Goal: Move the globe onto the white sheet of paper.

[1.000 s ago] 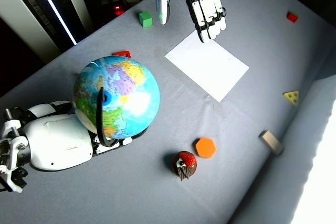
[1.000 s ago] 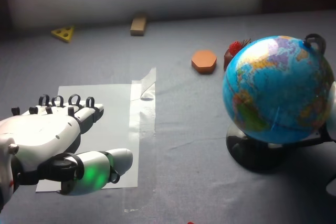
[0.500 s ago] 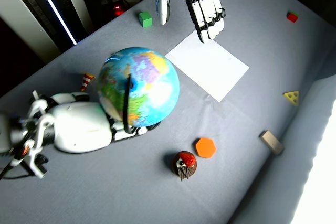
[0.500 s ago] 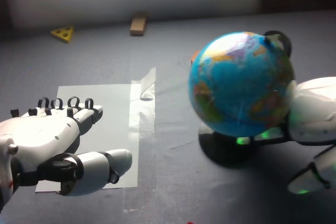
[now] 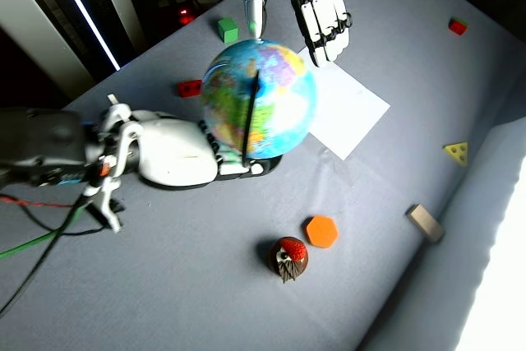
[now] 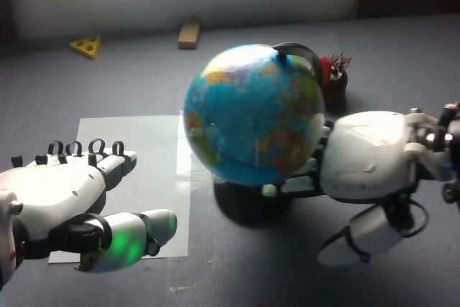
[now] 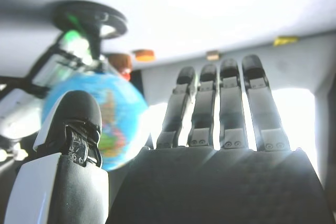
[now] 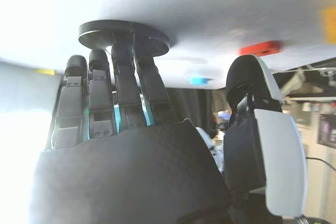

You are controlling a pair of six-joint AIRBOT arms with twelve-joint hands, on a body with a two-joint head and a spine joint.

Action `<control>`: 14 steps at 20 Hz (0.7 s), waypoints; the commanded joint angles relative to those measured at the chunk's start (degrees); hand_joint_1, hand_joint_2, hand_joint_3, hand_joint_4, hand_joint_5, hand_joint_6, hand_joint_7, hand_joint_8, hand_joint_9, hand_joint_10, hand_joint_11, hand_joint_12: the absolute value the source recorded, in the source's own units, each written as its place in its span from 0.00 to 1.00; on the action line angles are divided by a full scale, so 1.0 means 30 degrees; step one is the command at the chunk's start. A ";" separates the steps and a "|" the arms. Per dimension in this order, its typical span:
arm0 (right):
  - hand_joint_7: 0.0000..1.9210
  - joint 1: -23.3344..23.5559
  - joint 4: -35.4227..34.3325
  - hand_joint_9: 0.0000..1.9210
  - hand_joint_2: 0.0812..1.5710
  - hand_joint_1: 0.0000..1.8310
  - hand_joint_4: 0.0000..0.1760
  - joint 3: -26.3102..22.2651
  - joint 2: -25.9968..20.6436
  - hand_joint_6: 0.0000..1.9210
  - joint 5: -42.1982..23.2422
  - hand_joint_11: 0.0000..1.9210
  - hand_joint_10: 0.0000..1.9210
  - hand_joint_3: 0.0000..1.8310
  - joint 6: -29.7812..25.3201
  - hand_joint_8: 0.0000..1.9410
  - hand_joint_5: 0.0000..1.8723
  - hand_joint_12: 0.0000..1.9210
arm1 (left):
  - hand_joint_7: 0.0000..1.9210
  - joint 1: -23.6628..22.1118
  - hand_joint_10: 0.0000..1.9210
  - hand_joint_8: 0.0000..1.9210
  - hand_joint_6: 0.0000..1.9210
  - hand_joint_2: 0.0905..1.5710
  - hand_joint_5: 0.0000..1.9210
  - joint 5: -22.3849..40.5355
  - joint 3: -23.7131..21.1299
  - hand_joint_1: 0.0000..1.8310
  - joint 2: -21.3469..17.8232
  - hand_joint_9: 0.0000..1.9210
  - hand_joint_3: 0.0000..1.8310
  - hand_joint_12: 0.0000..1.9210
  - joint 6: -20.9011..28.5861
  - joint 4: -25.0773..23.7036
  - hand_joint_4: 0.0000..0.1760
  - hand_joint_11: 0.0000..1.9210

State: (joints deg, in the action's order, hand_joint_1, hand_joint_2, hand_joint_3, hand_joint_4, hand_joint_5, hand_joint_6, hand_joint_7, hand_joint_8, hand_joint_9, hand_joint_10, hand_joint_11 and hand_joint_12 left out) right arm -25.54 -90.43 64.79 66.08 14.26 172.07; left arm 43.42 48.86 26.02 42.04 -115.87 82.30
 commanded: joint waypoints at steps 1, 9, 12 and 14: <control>0.10 0.0098 -0.0232 0.06 0.72 0.00 0.00 -0.0032 0.0287 0.00 -0.0187 0.00 0.00 0.00 0.0046 0.01 0.08 0.06 | 0.02 0.0027 0.00 0.00 0.00 0.75 0.03 0.0812 0.0150 0.00 0.0016 0.03 0.00 0.10 0.0017 -0.0984 0.00 0.00; 0.09 0.0524 -0.0240 0.07 0.72 0.00 0.00 0.0493 0.2861 0.00 -0.1438 0.00 0.00 0.00 -0.0041 0.00 0.08 0.06 | 0.02 0.1377 0.00 0.00 0.00 0.74 0.03 0.0447 0.0446 0.00 -0.0045 0.03 0.00 0.06 0.0592 -0.1376 0.00 0.00; 0.09 0.0759 -0.0243 0.07 0.72 0.00 0.00 0.0652 0.3642 0.00 -0.2095 0.00 0.00 0.00 -0.0473 0.00 0.08 0.06 | 0.02 0.2343 0.00 0.00 0.00 0.74 0.03 0.0447 0.0568 0.00 0.0067 0.03 0.00 0.06 0.2078 -0.2306 0.00 0.00; 0.09 0.0960 -0.0249 0.07 0.72 0.00 0.00 0.0785 0.4146 0.00 -0.2242 0.00 0.00 0.00 -0.1004 0.00 0.08 0.06 | 0.02 0.2836 0.00 0.00 0.00 0.74 0.03 0.0447 0.0606 0.00 0.0079 0.03 0.00 0.06 0.2532 -0.2690 0.00 0.00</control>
State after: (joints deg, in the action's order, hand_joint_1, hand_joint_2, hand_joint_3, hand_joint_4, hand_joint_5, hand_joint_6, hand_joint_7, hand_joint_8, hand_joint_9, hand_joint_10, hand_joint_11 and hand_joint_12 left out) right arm -22.68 -90.80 67.29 78.35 6.26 169.42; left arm 52.49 47.11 27.46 42.04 -108.55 77.34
